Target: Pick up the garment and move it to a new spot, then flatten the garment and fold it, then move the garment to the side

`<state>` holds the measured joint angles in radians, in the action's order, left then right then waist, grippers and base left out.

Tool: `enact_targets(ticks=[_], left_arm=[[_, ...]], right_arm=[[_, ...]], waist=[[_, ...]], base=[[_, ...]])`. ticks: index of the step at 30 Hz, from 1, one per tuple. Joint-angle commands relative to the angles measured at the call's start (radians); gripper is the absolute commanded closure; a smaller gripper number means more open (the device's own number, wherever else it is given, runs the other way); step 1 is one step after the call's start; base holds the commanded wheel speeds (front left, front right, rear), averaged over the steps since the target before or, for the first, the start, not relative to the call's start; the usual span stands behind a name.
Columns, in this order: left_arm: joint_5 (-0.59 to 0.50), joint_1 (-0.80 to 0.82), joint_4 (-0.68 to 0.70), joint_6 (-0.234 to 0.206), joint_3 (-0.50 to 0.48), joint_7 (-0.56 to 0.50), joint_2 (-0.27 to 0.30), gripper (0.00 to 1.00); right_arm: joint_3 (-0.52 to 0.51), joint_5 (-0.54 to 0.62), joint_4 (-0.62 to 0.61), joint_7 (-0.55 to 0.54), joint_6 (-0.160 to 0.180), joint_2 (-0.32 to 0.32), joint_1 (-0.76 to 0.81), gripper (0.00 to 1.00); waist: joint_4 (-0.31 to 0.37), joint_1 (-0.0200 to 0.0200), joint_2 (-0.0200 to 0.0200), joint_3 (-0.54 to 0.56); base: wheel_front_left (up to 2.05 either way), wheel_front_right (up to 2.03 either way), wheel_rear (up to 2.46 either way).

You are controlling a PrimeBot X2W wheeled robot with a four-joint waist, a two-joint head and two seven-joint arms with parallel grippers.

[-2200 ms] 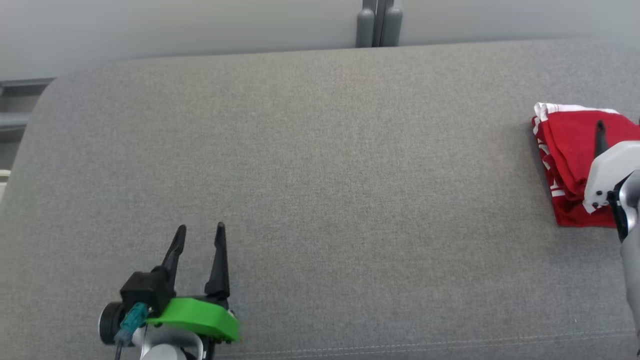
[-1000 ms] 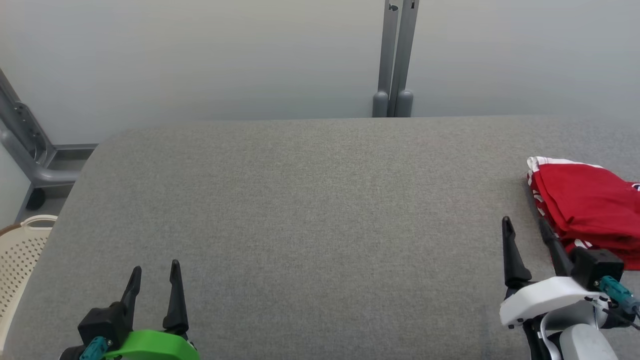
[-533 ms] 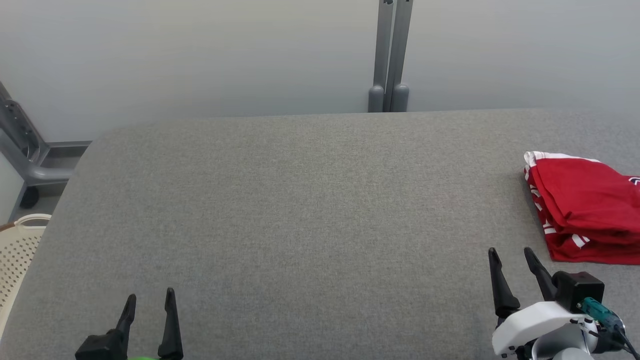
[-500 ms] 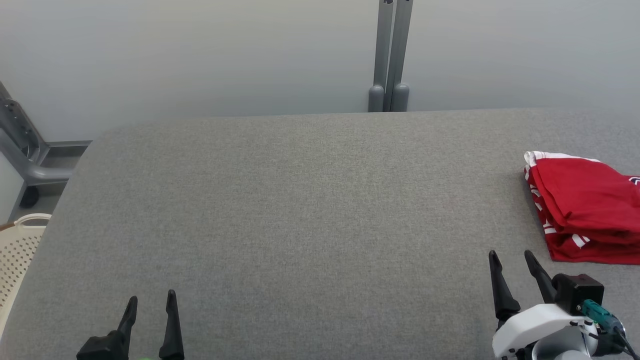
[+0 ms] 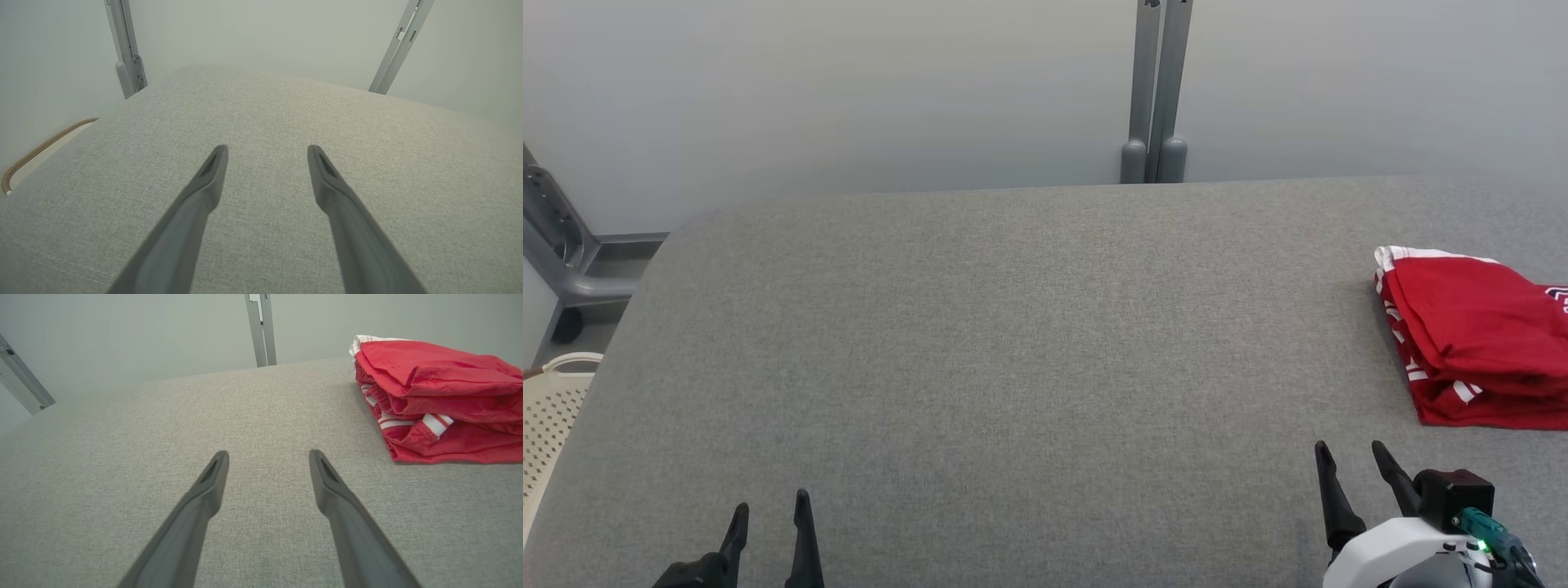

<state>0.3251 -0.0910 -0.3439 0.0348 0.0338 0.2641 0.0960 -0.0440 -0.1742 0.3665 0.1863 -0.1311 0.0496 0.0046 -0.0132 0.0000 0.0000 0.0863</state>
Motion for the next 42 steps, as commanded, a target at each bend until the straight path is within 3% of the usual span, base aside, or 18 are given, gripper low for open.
enact_targets(ticks=[1, 23, 24, 29, 42], left_arm=[[0.002, 0.009, -0.003, 0.003, -0.005, 0.001, -0.002, 0.00], [-0.025, 0.029, -0.022, 0.020, -0.015, 0.001, -0.010, 0.00], [-0.019, 0.015, -0.021, 0.018, -0.012, 0.000, -0.011, 1.00], [-0.001, -0.004, -0.068, 0.019, -0.011, -0.008, -0.023, 1.00], [0.220, 0.050, -0.054, 0.033, -0.043, -0.088, -0.027, 1.00]], right_arm=[[0.001, -0.004, 0.003, 0.004, 0.001, 0.002, 0.002, 0.00], [0.013, -0.019, 0.007, 0.017, 0.001, 0.002, -0.010, 0.00], [0.012, -0.015, 0.008, 0.010, 0.000, 0.000, -0.006, 1.00], [0.010, -0.032, 0.054, 0.002, 0.000, -0.008, 0.018, 1.00], [0.002, -0.279, 0.017, -0.036, 0.000, -0.006, -0.002, 1.00]], waist=[[0.001, 0.0000, 0.0000, 0.000], [-0.002, 0.0000, 0.0000, -0.011], [-0.002, 0.0000, 0.0000, -0.011], [-0.002, 0.0000, 0.0000, -0.012], [0.000, 0.0000, 0.0000, -0.020]], base=[[0.00, 0.00, 0.00], [0.00, 0.00, 0.00], [0.00, 0.00, 0.00], [0.00, 0.00, 0.00], [0.00, 0.00, 0.00]])
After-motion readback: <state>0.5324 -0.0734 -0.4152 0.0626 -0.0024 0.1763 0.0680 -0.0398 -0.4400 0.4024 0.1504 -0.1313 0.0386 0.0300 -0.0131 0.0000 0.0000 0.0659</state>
